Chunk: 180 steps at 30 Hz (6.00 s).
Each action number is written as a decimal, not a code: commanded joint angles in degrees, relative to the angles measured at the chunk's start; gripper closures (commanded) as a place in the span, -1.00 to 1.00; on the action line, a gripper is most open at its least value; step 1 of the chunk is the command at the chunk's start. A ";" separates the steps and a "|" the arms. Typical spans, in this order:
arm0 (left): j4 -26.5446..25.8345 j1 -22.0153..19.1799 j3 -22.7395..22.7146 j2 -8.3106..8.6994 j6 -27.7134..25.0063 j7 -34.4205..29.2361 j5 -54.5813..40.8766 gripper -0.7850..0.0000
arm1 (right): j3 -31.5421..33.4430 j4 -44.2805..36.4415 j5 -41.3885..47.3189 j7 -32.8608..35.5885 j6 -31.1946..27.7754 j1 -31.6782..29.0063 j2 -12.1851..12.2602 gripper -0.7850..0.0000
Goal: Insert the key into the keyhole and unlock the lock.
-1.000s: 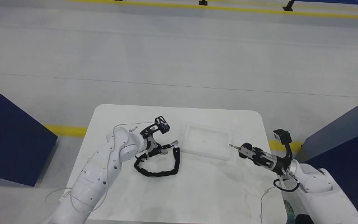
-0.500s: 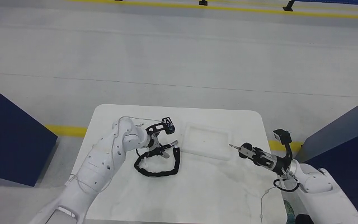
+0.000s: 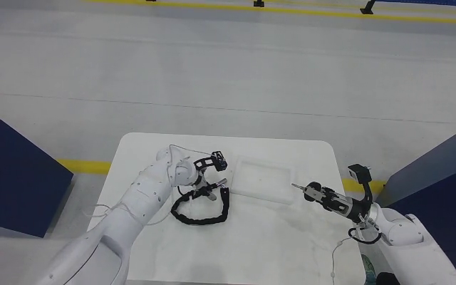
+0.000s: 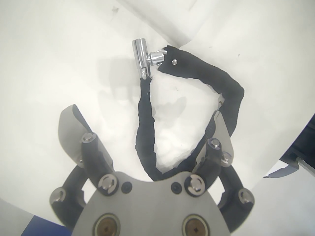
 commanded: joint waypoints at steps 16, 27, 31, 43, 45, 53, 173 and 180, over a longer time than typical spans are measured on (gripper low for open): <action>12.87 -2.36 5.38 -7.14 1.75 4.67 3.29 -0.22 | 0.00 0.00 0.00 0.00 0.00 0.00 0.00 1.00; 17.08 -3.37 6.23 -9.48 4.13 6.82 4.76 -0.22 | 0.00 0.00 0.00 0.00 0.00 0.00 0.00 1.00; 18.12 -3.88 6.25 -10.01 5.90 7.70 5.20 0.01 | 0.00 0.00 0.00 0.00 0.00 0.00 0.00 1.00; 19.87 -3.95 6.59 -11.47 6.86 6.44 6.17 0.12 | 0.00 0.00 0.00 0.00 0.00 0.00 0.00 1.00; 20.12 -3.93 6.60 -11.66 6.64 6.27 6.23 0.15 | 0.00 0.00 0.00 0.00 0.00 0.00 0.00 1.00; 20.79 -4.04 6.59 -12.18 6.71 6.47 6.62 0.29 | 0.00 0.00 0.00 0.00 0.00 0.00 0.00 1.00; -52.75 45.90 -23.33 15.91 72.01 61.83 85.66 1.00 | 0.00 0.00 0.00 0.00 0.00 0.00 0.00 1.00; -51.42 45.35 -23.11 15.64 74.70 62.84 86.99 1.00 | 0.00 0.00 0.00 0.00 0.00 0.00 0.00 1.00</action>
